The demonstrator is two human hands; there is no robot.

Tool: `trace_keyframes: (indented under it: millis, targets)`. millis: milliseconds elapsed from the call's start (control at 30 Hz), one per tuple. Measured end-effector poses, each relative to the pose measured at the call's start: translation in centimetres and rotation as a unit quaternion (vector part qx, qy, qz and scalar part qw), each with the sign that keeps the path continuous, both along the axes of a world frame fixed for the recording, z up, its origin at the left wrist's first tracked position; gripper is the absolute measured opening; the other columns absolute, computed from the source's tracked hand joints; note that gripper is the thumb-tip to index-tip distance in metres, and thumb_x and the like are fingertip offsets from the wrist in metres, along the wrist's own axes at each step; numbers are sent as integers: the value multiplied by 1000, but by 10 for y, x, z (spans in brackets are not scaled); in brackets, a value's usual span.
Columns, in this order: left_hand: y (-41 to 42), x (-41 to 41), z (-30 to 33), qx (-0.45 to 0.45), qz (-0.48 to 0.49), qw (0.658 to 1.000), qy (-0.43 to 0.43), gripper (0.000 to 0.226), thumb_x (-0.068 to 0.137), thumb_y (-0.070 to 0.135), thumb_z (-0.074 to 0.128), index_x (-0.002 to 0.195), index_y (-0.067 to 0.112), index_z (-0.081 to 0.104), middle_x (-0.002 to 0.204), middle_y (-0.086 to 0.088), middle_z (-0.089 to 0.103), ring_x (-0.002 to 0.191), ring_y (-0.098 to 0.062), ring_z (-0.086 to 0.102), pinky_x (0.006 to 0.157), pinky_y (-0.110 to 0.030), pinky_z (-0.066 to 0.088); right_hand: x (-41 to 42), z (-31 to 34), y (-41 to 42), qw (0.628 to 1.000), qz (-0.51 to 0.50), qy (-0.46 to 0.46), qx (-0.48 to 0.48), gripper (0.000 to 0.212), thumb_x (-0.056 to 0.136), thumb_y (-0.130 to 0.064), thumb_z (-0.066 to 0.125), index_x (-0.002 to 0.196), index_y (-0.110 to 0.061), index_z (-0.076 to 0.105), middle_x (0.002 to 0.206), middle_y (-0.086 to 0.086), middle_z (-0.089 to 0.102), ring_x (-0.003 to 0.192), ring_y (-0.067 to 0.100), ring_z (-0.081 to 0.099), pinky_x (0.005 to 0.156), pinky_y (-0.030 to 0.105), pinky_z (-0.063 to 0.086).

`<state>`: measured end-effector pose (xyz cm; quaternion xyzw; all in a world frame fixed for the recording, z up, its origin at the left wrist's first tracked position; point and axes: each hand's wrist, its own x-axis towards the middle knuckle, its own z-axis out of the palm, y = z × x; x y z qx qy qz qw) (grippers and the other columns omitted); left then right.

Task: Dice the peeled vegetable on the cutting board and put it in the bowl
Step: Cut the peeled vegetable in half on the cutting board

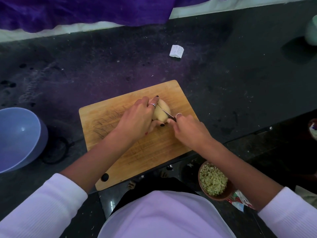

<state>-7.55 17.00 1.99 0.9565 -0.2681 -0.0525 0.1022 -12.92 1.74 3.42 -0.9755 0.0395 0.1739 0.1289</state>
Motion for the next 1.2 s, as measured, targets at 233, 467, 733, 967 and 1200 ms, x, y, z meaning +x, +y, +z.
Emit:
trace_keyframes:
  millis: [233,467,733,967,1200]
  targets:
    - [2,3,0,17,-2,1000,9,82,89,54,51,151,15,13,126,-8,43,113,-25,48,83,-38,46,-8,-3,3,996,53,-29,-69,32,104,-31,20,116,-12,43,94,8,64,88,32,63,60,34,32]
    - [-3,1,-4,67,-41,996,-50,81,94,55,40,151,9,6,132,-10,40,118,-24,45,84,-36,50,-9,-22,-4,997,59,-38,-41,28,104,-32,20,112,-13,38,71,1,47,79,33,63,56,34,31]
    - [0,-4,-6,111,-43,991,-59,81,96,55,33,150,5,0,132,-13,42,118,-24,46,85,-33,48,-11,-27,4,996,64,-53,-21,27,104,-31,20,112,-12,37,78,4,56,81,32,64,57,33,33]
    - [-2,1,1,195,-75,973,-94,84,95,60,27,149,1,1,129,-15,47,114,-24,50,80,-32,50,0,-13,0,995,86,-43,-12,28,104,-28,23,115,-11,41,93,10,64,84,32,63,58,34,33]
    - [6,12,-16,244,-152,931,-227,81,92,54,12,131,-6,49,89,-10,67,71,-18,60,50,-25,44,0,-18,-4,994,94,-51,-20,30,104,-30,20,115,-11,39,92,11,64,86,35,63,58,34,30]
